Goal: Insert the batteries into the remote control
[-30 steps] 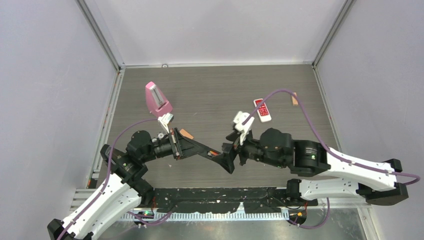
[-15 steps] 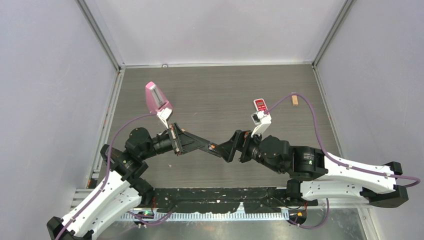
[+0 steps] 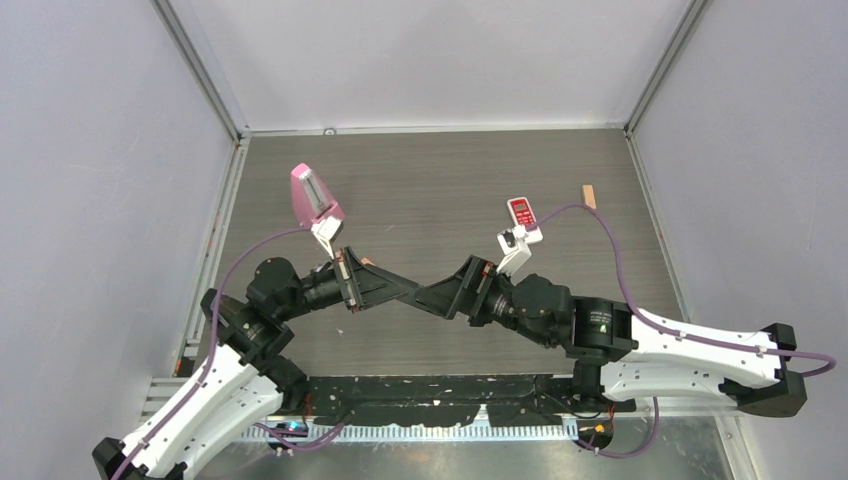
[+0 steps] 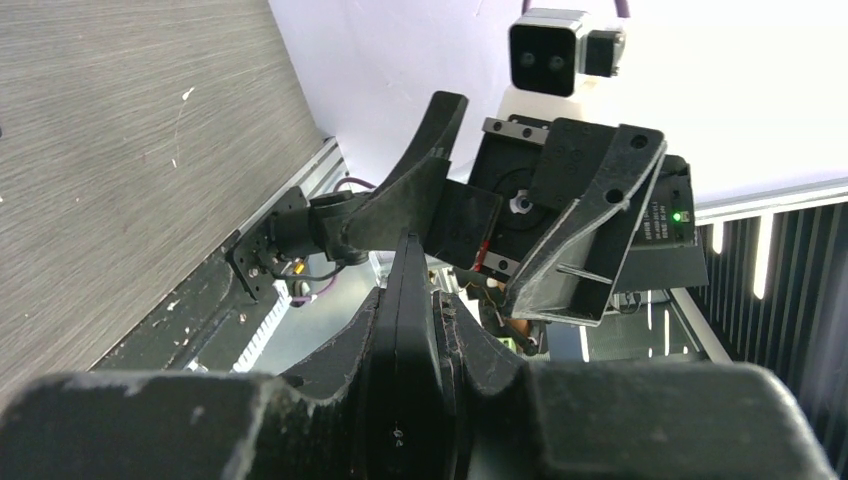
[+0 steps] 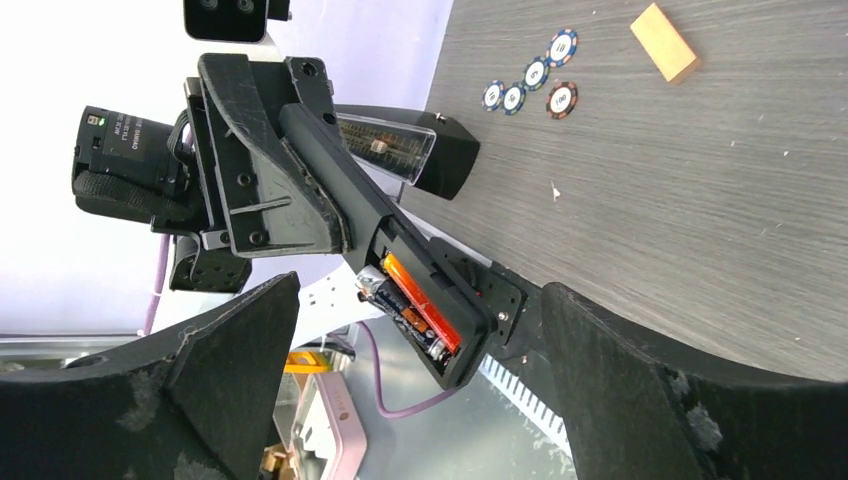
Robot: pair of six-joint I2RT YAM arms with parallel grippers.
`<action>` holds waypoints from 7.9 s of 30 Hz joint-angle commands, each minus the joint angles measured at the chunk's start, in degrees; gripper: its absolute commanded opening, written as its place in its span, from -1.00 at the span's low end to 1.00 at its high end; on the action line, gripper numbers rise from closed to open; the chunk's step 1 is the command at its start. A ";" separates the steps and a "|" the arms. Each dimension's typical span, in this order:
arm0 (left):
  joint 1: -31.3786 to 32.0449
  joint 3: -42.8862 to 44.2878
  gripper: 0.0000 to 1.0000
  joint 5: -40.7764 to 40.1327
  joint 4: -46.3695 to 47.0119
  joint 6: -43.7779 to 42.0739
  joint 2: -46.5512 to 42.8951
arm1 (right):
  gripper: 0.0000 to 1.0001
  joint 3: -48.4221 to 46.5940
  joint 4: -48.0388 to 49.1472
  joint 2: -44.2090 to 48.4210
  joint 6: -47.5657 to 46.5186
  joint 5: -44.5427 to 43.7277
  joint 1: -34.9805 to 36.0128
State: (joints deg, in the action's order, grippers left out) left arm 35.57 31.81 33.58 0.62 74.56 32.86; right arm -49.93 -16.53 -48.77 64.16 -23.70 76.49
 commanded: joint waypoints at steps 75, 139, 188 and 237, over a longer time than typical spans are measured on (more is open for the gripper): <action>-0.17 -3.76 -1.00 -6.28 -12.36 -5.85 -12.23 | 0.79 0.57 -14.64 13.96 -19.64 -6.84 -4.05; -16.82 -5.70 -1.00 -0.97 -21.13 -20.79 -3.57 | -0.33 -20.29 -22.98 -59.81 -83.30 30.38 -31.97; -16.76 -3.45 -1.00 3.14 -19.83 -32.63 -6.54 | -0.38 -28.44 -21.77 -38.88 -66.98 11.16 -1.17; -16.68 -5.61 -1.00 11.75 -14.55 -29.28 -7.91 | -0.35 -32.34 -21.00 -43.46 -65.94 14.20 -1.17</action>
State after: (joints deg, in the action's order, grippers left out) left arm 18.68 25.67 40.18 -19.57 43.29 25.26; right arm -79.00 -41.01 -91.15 -2.20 -10.41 75.05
